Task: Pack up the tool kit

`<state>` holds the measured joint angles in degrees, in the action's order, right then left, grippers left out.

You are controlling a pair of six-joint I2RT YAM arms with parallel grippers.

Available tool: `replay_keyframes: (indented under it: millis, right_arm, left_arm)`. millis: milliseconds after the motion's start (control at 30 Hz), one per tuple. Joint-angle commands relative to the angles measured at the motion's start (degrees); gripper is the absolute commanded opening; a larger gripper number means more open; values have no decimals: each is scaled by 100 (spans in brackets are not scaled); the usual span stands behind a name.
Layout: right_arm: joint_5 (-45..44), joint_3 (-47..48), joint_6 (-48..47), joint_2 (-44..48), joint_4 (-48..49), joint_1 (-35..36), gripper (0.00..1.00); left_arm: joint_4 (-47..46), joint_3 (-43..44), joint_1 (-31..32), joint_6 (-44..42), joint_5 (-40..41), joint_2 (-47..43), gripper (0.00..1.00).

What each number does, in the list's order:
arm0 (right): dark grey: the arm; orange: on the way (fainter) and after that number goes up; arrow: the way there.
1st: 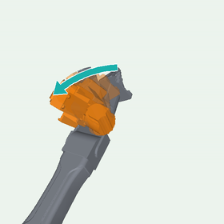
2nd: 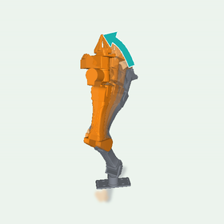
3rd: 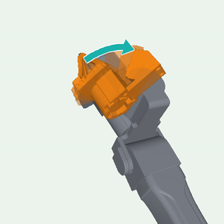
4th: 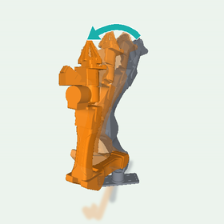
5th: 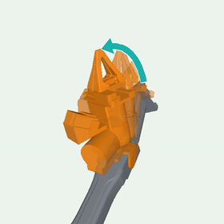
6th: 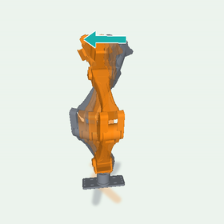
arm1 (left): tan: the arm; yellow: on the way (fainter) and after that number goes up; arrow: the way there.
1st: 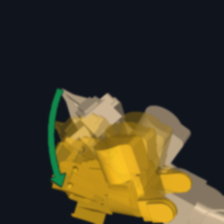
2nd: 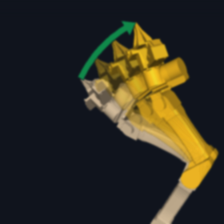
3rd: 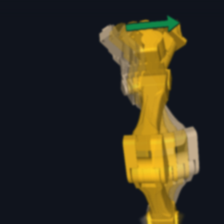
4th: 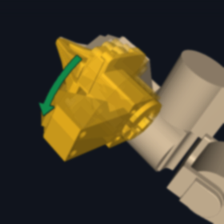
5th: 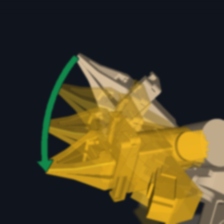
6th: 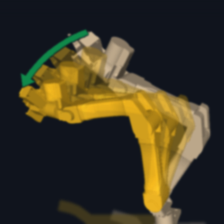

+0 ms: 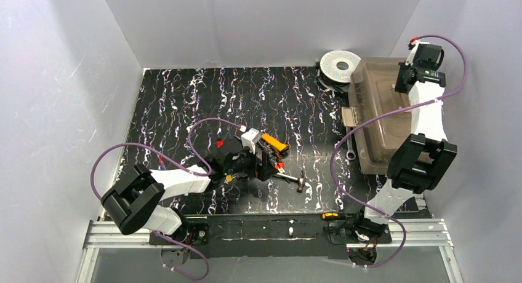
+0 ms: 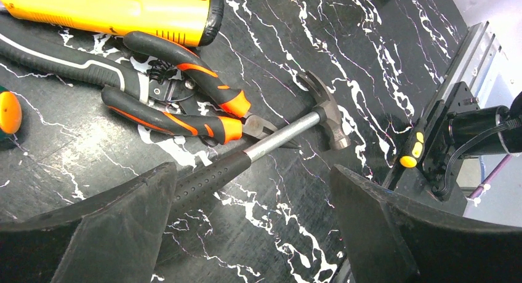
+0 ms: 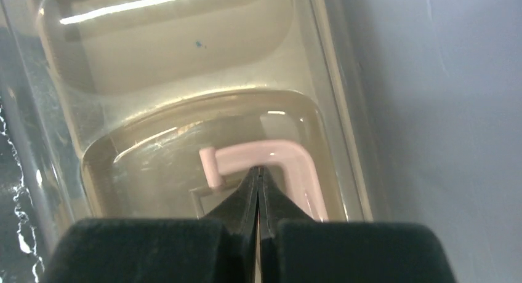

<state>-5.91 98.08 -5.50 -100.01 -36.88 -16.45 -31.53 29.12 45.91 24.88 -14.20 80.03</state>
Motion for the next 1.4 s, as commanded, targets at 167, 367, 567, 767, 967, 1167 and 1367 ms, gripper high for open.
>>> replay_keyframes:
  millis: [167,367,567,767,967,1167,1367]
  right_arm:
    - [-661,-590,658,272,-925,198,1]
    - [327,-230,561,703,-1173,239,1]
    - [673,-485,299,676,-1756,648,1]
    - [1088,-1264,330,773,-1556,965,1]
    - [1696,-1355,348,1075,-1497,1164,1]
    - [487,-1148,774,1501,-1434,1174,1]
    - [-242,-486,1075,1866,-1535,1077,22]
  left_arm:
    - [-184,-118,27,-164,94,-366,95]
    - [-180,-120,31,-170,92,-382,95]
    - [-175,-121,29,-186,119,-373,96]
    - [-123,-102,27,-217,135,-385,96]
    - [-24,-126,32,-301,256,-540,96]
    - [-6,-147,25,-347,277,-607,96]
    - [-131,97,31,-55,85,-374,98]
